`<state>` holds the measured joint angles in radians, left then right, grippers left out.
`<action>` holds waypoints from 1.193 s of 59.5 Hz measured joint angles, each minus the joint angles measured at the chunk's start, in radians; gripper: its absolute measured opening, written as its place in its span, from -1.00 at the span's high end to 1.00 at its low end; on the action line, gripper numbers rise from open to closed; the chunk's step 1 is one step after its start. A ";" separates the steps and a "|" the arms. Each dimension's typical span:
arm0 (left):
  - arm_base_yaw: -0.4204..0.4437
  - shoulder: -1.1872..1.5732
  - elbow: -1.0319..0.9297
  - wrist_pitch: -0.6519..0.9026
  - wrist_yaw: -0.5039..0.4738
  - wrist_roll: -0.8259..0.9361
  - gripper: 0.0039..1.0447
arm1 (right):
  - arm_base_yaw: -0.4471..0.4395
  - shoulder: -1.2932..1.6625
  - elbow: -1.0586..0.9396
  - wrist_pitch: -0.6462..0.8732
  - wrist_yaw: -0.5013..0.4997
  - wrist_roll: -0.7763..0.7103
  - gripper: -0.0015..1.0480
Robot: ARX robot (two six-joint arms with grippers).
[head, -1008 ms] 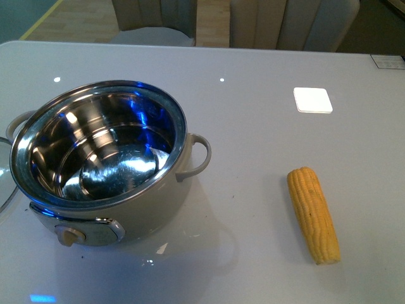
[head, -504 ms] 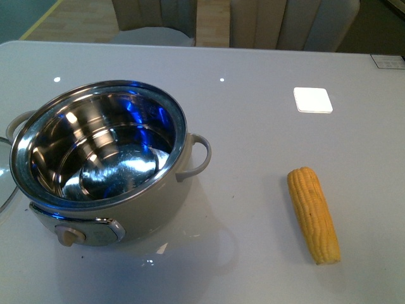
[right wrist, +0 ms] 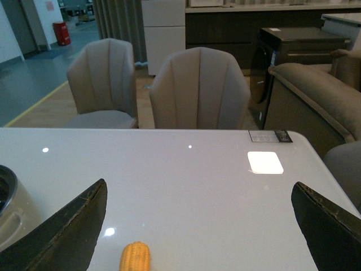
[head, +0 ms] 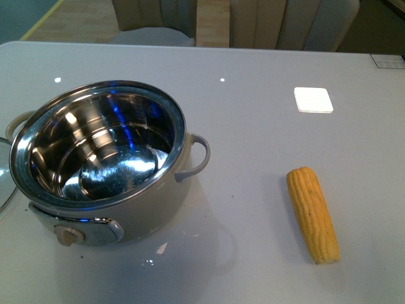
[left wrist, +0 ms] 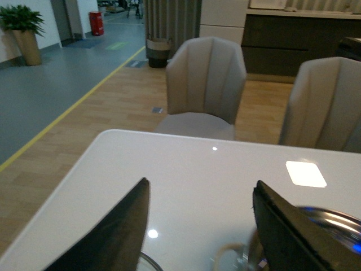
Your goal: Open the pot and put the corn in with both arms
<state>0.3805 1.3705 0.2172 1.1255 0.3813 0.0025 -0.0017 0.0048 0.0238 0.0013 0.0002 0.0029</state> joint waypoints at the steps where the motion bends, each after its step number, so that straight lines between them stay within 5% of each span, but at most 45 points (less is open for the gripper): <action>1: -0.014 -0.028 -0.021 -0.009 -0.013 0.000 0.10 | 0.000 0.000 0.000 0.000 0.000 0.000 -0.83; 16: -0.132 -0.275 -0.128 -0.139 -0.147 -0.001 0.95 | 0.000 0.000 0.000 0.000 0.000 0.000 -0.83; 40: -0.277 -0.684 -0.203 -0.465 -0.281 -0.001 0.94 | 0.000 0.000 0.000 0.000 0.000 0.000 -0.83; 46: -0.375 -0.803 -0.204 -0.570 -0.373 -0.001 0.94 | 0.000 0.000 0.000 0.000 0.000 0.000 -0.83; 71: -0.378 -1.037 -0.204 -0.792 -0.381 -0.001 0.94 | 0.000 0.000 0.000 0.000 0.000 0.000 -0.83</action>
<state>0.0025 0.3336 0.0132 0.3340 -0.0002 0.0017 -0.0017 0.0048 0.0238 0.0013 0.0002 0.0029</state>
